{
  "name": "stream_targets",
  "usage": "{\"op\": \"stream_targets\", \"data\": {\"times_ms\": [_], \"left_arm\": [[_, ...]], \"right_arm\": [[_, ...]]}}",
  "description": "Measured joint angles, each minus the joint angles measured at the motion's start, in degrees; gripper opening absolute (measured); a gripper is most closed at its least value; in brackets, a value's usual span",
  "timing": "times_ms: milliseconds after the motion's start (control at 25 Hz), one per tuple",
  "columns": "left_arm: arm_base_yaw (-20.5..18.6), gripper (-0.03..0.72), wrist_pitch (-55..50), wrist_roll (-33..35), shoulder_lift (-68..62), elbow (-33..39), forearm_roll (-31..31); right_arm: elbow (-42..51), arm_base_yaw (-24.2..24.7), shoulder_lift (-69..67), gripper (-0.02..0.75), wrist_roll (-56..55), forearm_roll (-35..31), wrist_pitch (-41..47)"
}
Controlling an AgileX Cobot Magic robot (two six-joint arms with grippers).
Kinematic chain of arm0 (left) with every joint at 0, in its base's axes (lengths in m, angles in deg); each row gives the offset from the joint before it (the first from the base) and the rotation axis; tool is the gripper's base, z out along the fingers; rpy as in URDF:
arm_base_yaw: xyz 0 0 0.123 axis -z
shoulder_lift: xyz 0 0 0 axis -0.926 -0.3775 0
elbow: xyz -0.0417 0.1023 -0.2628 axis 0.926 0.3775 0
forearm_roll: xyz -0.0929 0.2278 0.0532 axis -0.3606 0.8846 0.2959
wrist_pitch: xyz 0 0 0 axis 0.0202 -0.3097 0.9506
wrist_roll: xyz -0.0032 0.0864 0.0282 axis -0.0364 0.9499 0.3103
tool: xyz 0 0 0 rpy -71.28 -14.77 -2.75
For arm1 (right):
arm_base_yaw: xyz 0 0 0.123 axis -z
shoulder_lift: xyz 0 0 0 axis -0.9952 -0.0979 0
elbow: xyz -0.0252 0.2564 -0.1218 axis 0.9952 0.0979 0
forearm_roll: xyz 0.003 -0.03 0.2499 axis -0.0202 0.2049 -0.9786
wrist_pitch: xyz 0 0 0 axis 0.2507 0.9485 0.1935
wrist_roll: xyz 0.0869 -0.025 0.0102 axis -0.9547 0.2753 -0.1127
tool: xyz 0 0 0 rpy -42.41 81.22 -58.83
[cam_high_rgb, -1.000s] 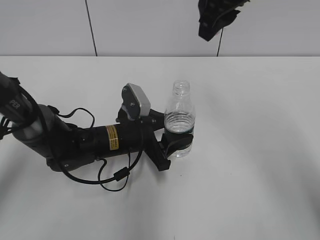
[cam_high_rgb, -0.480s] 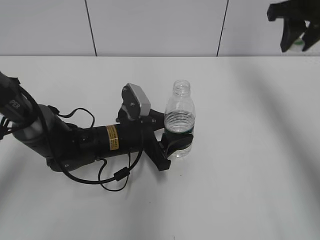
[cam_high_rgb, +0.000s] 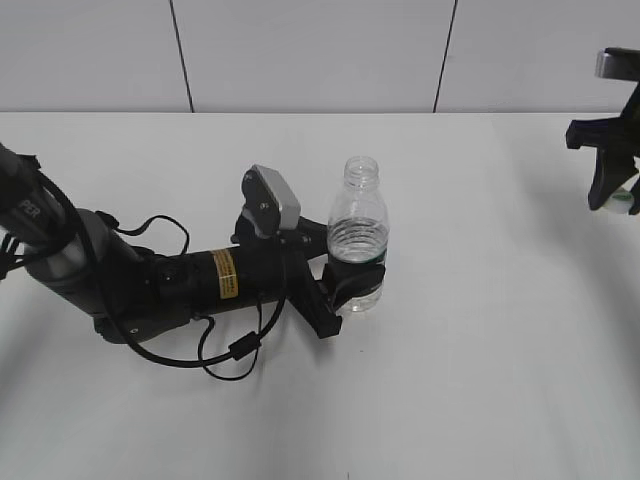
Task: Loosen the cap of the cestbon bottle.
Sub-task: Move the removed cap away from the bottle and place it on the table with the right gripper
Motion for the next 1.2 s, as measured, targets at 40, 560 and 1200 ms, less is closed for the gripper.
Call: {"op": "stream_targets", "data": {"times_ms": [40,560,1200], "left_arm": [[0.0,0.398,-0.1,0.0,0.0,0.0,-0.1],[0.0,0.398,-0.3,0.0,0.0,0.0,-0.2],[0.0,0.398,-0.3,0.0,0.0,0.0,-0.5]], "right_arm": [[1.0,0.3,-0.2,0.299,0.0,0.0,-0.7],[3.0,0.5,-9.1,0.299,1.7,0.0,-6.8],[3.1,0.4,-10.9,0.299,7.4,0.4,-9.1]]}}
